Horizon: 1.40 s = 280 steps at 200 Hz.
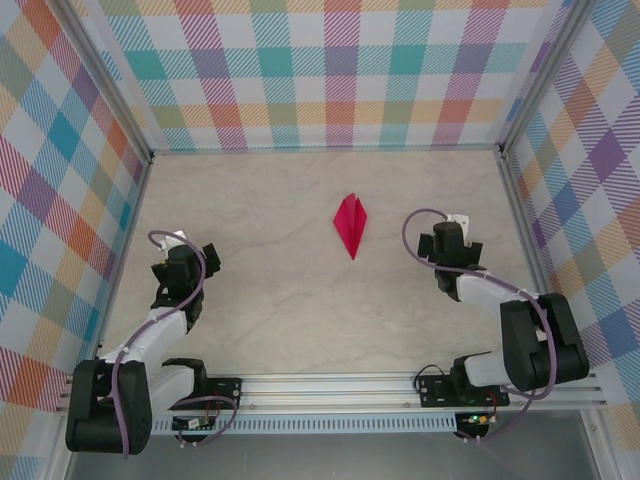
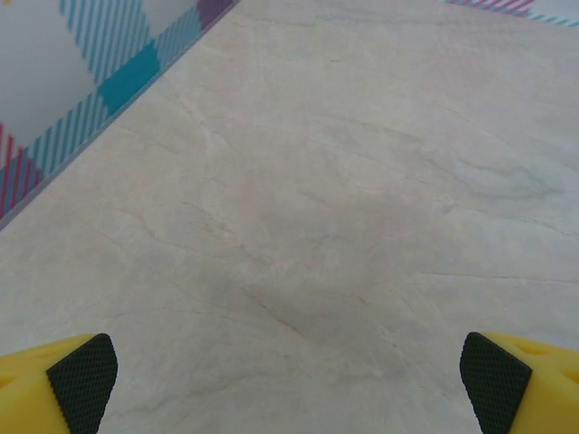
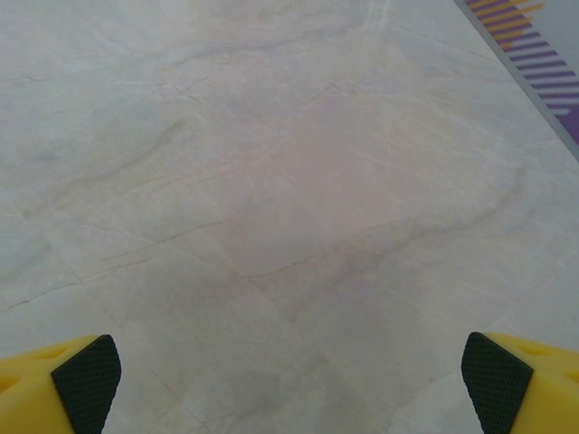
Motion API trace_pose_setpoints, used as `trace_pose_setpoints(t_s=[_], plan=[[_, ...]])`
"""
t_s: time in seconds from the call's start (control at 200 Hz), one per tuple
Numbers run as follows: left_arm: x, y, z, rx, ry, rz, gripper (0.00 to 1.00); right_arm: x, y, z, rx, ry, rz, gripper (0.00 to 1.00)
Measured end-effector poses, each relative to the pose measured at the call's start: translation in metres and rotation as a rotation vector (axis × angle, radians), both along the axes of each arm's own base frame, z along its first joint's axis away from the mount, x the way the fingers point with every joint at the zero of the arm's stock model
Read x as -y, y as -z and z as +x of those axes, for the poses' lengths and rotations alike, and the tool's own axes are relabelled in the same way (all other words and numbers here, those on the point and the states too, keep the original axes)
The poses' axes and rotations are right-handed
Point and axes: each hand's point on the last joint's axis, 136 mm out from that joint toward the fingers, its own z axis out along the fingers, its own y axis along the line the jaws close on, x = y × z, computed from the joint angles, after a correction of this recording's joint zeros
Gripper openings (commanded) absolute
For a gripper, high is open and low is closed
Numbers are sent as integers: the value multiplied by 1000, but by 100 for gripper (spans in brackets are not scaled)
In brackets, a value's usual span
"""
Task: Fold a paper plane with a square sheet of paper (pick it up from the middle)
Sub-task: Reset both arms
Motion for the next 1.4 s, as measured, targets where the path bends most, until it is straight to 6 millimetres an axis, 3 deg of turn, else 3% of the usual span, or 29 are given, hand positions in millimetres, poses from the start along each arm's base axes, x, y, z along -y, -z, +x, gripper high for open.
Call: trace_pose_setpoints(t_s=[0.2,0.46,0.665,0.83,1.035,1.215,1.4], plan=[[17,11,19,35,124,-16,100,-14,-8,13,118,-138,22,100],[34,12,34,92,235,-44,100,-4,-12,19,211,-184,81,100],[51,21,47,120,326,-86,100,-13,1,26,210,-240,113,100],[55,28,49,109,346,-100,100,-17,2,27,214,-261,117,100],[57,42,65,70,351,-106,100,-13,2,28,216,-254,120,100],[61,33,76,78,348,-74,100,-12,2,28,216,-255,123,100],[64,37,76,52,361,-56,100,-12,2,28,216,-255,123,100]])
